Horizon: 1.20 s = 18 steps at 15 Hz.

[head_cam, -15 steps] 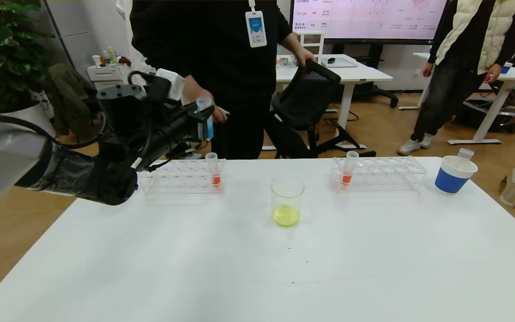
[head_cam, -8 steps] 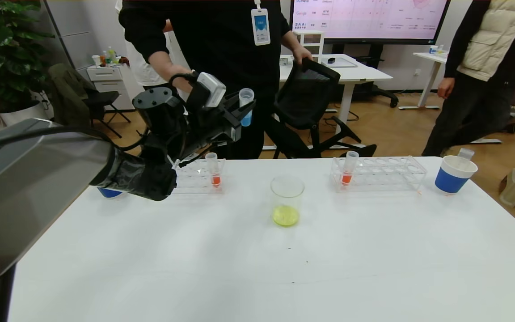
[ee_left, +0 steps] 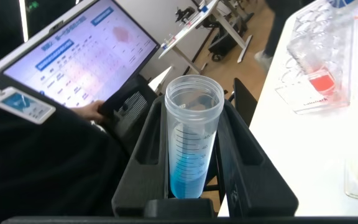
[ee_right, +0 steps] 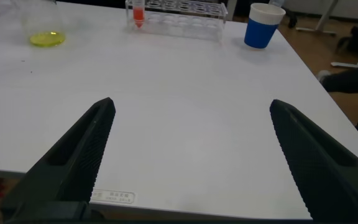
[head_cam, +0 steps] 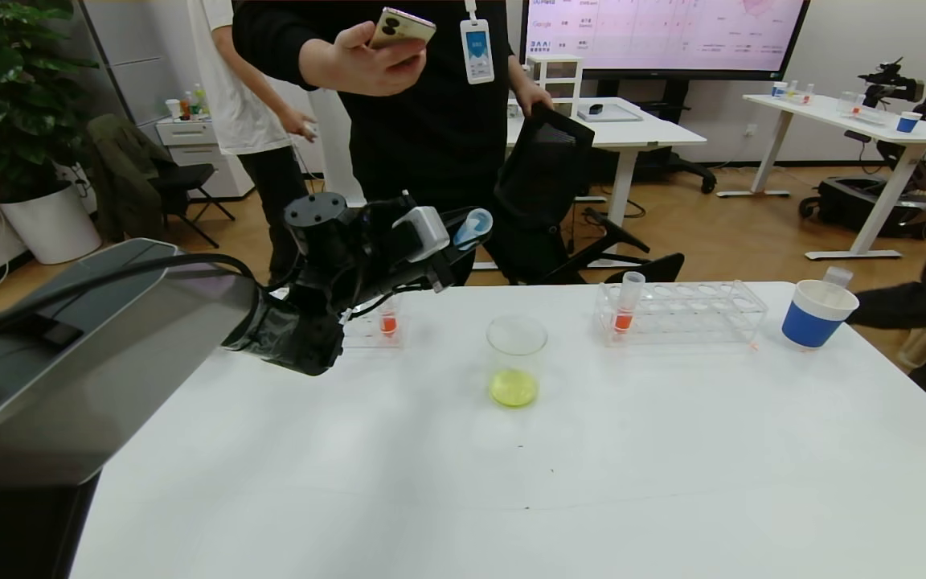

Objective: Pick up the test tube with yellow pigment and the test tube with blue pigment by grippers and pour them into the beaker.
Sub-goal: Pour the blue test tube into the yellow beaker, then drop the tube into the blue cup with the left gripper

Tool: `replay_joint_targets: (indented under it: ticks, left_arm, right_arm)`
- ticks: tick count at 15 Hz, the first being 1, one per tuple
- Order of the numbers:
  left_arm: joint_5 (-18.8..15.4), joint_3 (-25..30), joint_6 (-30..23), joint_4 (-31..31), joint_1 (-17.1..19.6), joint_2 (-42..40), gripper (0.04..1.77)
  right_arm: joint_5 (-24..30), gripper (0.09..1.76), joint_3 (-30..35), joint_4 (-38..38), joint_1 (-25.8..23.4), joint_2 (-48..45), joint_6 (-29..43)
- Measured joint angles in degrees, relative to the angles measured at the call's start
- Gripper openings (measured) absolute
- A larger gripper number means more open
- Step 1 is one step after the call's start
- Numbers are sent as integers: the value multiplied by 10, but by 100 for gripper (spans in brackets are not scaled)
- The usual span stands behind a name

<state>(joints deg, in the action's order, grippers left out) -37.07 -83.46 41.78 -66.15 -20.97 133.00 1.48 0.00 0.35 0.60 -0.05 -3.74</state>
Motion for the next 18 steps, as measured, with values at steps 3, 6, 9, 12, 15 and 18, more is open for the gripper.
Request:
replay_joint_targets:
  ticks: [3, 6, 9, 12, 15, 18]
  left_arm:
    - [-22, 15, 51, -9, -13, 4, 51]
    - [-34, 19, 72, -45, -29, 12, 51]
    - [-34, 23, 111, -59, -40, 21, 51]
    - [-37, 39, 156, -59, -43, 23, 51]
    - [-66, 52, 198, -57, -39, 25, 51]
    - [-73, 56, 232, -56, -38, 27, 51]
  right_arm:
    - [0, 174, 0, 0, 0, 0, 0]
    - [0, 174, 0, 0, 0, 0, 0]
    - [0, 174, 0, 0, 0, 0, 0]
    - [0, 174, 0, 0, 0, 0, 0]
    - [0, 174, 0, 0, 0, 0, 0]
    - [0, 174, 0, 0, 0, 0, 0]
